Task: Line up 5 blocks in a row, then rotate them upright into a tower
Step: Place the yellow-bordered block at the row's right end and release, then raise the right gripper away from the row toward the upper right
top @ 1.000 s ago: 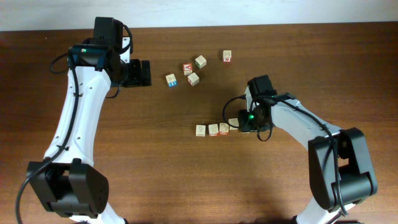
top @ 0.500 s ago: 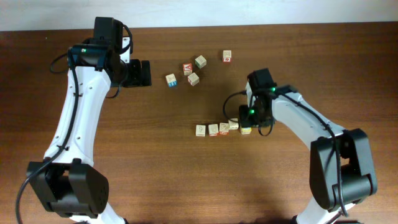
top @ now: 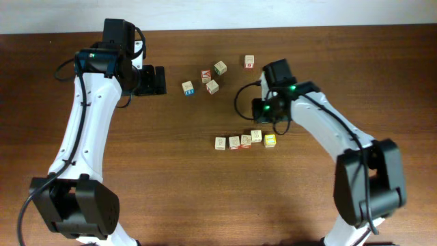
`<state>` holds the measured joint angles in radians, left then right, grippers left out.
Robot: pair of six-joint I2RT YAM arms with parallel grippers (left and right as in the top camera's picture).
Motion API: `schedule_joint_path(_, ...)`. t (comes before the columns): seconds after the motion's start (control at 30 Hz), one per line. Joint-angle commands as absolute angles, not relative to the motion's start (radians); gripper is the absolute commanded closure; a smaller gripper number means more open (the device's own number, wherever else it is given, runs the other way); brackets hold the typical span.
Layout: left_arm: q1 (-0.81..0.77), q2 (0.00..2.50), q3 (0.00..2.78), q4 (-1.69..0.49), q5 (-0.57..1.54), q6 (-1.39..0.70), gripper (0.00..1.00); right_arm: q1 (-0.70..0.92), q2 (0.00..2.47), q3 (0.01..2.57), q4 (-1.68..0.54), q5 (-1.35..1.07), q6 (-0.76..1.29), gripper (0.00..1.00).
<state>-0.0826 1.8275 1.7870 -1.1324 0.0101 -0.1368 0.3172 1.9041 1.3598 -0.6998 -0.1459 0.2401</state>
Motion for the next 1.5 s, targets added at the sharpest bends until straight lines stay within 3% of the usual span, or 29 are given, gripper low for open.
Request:
schedule_joint_path(0.0, -0.082, 1.831, 1.808, -1.131, 0.003, -0.149, 0.01, 0.348, 1.971, 1.373, -0.687, -0.142, 0.279, 0.96)
schedule_joint_path(0.83, -0.082, 1.831, 1.808, -1.131, 0.003, -0.149, 0.01, 0.345, 1.980, 1.404, -0.812, -0.191, 0.278, 0.96)
schedule_joint_path(1.13, -0.082, 1.831, 1.808, -1.132, 0.002, -0.149, 0.01, 0.241, 1.936, 1.642, -1.123, -0.142, 0.279, 0.96)
schedule_joint_path(1.3, -0.082, 1.831, 1.808, -1.131, 0.003, -0.149, 0.01, 0.126, 1.937, 1.584, -1.177, -0.143, 0.269, 0.96)
schedule_joint_path(1.47, -0.082, 1.831, 1.808, -1.131, 0.003, -0.149, 0.01, 0.110, 1.937, 1.415, -1.036, -0.163, 0.236, 0.96)
